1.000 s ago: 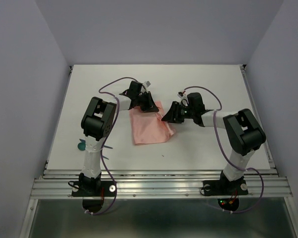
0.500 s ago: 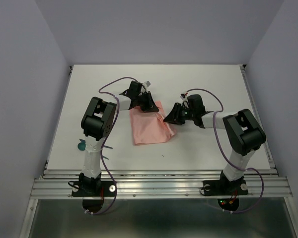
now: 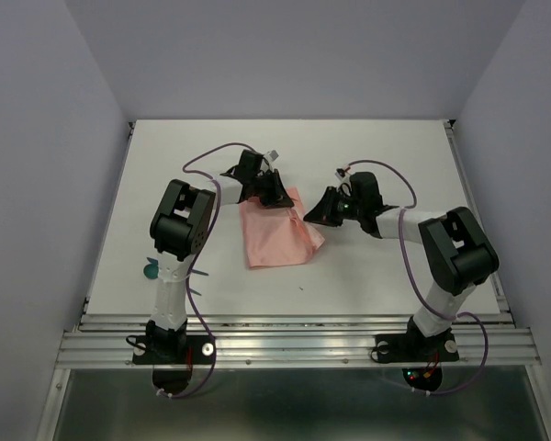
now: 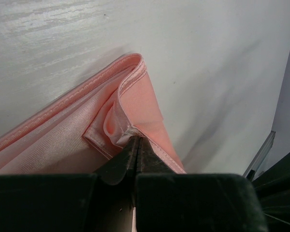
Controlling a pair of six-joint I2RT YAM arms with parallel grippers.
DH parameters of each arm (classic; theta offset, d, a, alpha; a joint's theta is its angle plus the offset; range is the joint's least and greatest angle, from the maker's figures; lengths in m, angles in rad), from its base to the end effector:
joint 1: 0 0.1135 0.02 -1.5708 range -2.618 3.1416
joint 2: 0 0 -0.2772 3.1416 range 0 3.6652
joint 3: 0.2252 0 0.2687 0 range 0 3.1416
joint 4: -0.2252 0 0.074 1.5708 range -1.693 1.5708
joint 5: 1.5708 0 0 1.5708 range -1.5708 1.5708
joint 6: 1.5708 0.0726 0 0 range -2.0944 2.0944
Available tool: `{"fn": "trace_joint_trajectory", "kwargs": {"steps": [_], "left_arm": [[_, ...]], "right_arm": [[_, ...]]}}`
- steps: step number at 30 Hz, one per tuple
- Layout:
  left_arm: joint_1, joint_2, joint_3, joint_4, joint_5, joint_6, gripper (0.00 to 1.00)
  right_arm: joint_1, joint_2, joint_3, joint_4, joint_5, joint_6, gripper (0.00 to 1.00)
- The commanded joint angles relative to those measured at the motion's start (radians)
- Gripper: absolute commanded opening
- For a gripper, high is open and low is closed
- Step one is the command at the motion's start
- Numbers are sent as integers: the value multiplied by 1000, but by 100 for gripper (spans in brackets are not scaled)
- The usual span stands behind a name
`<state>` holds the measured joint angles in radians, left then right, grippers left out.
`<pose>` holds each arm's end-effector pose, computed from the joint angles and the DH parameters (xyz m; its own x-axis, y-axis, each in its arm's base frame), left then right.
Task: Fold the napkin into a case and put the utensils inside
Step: Fold the lower triangle-folded napkin at the center of the board.
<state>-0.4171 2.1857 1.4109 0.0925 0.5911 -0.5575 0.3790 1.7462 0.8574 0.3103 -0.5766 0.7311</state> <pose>0.4529 -0.2449 0.1149 -0.8764 -0.0922 -0.4727 0.3160 0.6307 -0.7088 0.3504 0.1822 0.1472 -0.8684 0.2567 -0.4243 -0.2074 0.5891 0.7810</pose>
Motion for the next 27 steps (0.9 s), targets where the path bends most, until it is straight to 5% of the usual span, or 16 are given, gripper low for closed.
{"fn": "trace_joint_trajectory", "kwargs": {"steps": [1,5,10,27], "left_arm": [[1,88,-29,-160,-126,73,5],[1,89,-30,-160,-128,71,5],[1,86,-32,-157,-131,70,5],[1,83,-30,-158,-136,65,5]], "right_arm": [[-6,-17,5,29,-40,-25,15],[-6,6,20,4,-71,-51,14],[35,-2,63,-78,-4,-110,1],[215,45,255,-473,308,-321,1]]}}
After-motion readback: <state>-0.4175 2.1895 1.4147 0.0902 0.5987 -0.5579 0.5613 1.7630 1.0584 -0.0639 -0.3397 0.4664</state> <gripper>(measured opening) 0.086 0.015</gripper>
